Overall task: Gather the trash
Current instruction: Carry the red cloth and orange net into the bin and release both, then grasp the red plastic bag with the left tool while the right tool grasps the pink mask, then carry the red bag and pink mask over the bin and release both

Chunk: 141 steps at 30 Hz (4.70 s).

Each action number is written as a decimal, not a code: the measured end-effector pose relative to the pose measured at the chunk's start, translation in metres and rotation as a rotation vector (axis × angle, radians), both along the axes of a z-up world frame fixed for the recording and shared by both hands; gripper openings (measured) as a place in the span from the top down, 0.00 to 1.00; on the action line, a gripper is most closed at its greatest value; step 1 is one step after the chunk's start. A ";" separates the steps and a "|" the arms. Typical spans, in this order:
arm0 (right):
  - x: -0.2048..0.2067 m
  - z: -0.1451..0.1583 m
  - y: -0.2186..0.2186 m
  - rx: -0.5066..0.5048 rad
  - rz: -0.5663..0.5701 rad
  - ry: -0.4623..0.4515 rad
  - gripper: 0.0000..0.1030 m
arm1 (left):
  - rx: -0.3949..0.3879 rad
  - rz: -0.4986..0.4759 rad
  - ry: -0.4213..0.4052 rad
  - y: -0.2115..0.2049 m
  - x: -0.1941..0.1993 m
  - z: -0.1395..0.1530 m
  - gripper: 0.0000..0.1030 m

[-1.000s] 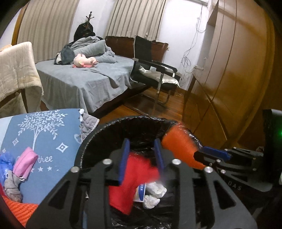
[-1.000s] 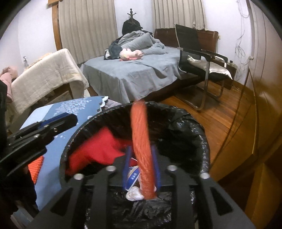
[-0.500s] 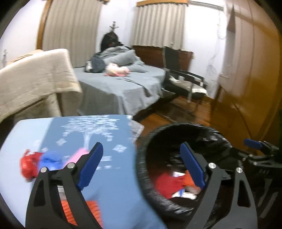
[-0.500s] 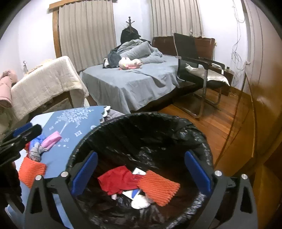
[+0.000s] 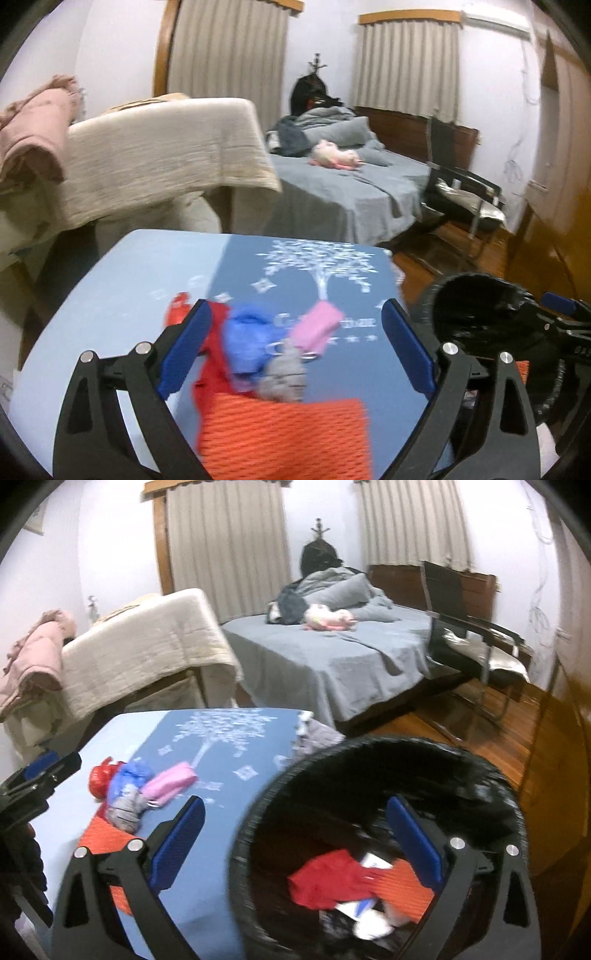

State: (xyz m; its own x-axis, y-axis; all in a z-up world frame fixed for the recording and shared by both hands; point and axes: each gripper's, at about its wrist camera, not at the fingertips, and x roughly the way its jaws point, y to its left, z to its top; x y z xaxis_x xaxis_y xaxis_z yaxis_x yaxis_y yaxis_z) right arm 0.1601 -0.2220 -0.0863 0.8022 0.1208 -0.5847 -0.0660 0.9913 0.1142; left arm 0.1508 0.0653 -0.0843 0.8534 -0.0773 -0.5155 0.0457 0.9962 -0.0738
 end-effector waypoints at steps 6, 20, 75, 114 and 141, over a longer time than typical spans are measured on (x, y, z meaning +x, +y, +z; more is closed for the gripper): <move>0.023 -0.002 0.049 0.003 0.078 -0.002 0.06 | 0.011 0.085 0.016 0.040 0.000 -0.007 0.12; 0.078 -0.040 0.123 -0.020 0.138 0.058 0.06 | 0.041 0.166 0.086 0.097 0.033 -0.043 0.12; 0.125 -0.054 0.159 0.055 0.301 0.134 0.79 | -0.020 0.139 0.145 0.108 0.058 -0.050 0.66; 0.018 0.024 0.058 0.058 0.195 -0.033 0.79 | -0.021 -0.064 0.009 -0.017 -0.005 0.014 0.66; -0.042 0.010 -0.082 0.016 -0.067 -0.024 0.79 | -0.034 -0.371 -0.009 -0.166 -0.020 0.009 0.66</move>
State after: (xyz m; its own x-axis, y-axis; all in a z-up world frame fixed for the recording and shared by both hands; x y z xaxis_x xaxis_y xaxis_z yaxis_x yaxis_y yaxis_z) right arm 0.1183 -0.3035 -0.0766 0.8227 0.0758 -0.5633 -0.0028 0.9916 0.1293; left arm 0.1312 -0.1004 -0.0748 0.7688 -0.3986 -0.5000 0.4036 0.9090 -0.1041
